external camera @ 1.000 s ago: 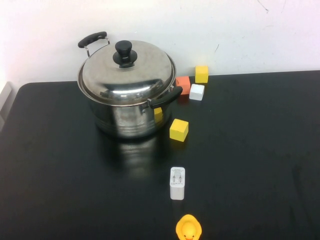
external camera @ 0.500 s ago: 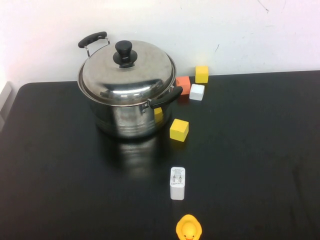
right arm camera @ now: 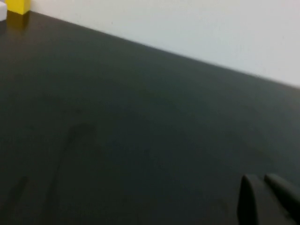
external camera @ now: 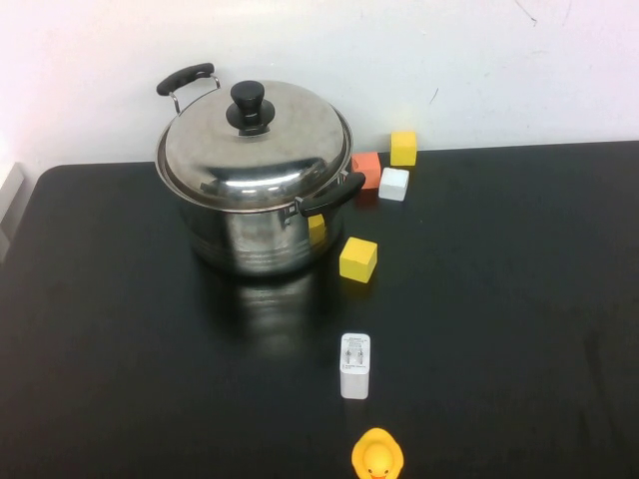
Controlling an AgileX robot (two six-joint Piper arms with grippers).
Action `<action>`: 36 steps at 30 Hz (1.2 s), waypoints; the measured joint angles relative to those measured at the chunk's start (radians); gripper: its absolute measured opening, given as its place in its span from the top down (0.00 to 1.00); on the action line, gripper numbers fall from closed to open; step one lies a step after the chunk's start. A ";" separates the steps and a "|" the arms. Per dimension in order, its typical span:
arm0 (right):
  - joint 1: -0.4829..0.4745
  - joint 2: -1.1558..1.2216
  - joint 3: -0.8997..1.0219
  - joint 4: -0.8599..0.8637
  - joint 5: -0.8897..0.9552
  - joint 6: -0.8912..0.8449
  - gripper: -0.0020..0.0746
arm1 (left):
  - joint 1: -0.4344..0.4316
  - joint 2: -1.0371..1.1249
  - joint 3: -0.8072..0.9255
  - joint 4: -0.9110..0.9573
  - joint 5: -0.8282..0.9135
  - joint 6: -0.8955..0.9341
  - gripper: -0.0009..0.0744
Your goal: Cover the pot
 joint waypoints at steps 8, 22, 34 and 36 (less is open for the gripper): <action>0.001 0.000 -0.002 -0.006 0.089 0.063 0.96 | 0.000 0.000 0.000 0.000 0.000 0.000 0.99; 0.001 0.000 -0.006 0.222 0.108 0.107 0.96 | 0.000 0.000 0.000 0.000 0.000 0.000 0.99; 0.015 0.000 -0.006 0.214 0.110 -0.071 0.96 | 0.000 0.000 0.000 0.000 0.000 0.000 0.99; 0.031 0.000 -0.006 0.214 0.110 -0.075 0.96 | 0.000 0.000 0.000 0.000 0.000 0.000 0.99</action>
